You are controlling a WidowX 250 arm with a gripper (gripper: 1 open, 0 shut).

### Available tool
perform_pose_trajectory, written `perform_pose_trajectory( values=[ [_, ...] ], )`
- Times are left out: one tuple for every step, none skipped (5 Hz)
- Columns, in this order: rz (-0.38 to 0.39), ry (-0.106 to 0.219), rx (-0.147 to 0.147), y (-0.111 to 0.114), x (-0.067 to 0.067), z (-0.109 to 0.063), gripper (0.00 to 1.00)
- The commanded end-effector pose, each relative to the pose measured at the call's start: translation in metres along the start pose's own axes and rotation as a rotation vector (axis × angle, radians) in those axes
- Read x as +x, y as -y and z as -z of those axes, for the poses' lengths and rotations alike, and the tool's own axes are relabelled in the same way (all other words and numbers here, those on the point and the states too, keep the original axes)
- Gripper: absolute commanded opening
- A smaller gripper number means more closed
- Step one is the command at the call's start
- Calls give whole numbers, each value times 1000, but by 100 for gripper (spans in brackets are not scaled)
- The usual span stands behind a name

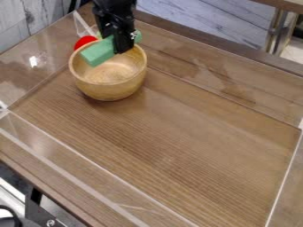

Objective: Put the green stick in the brown bowl

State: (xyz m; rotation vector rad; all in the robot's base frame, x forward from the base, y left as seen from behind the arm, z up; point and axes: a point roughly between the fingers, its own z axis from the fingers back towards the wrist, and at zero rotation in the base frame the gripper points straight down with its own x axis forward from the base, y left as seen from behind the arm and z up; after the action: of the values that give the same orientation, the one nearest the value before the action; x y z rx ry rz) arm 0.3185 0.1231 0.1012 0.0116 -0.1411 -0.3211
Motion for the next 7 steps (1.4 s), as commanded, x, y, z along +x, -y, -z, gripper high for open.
perform_pose_trajectory(
  values=[
    [-5, 56, 40, -12, 7, -15, 0],
    [-6, 63, 40, -15, 7, -14, 0],
    [-1, 71, 40, -16, 7, -14, 0],
    [-25, 67, 36, -16, 9, -12, 100],
    [-29, 65, 31, -8, 14, -11, 100],
    [-33, 55, 29, -3, 15, -4, 100],
    [-35, 46, 26, 3, 17, 1, 100]
  ],
)
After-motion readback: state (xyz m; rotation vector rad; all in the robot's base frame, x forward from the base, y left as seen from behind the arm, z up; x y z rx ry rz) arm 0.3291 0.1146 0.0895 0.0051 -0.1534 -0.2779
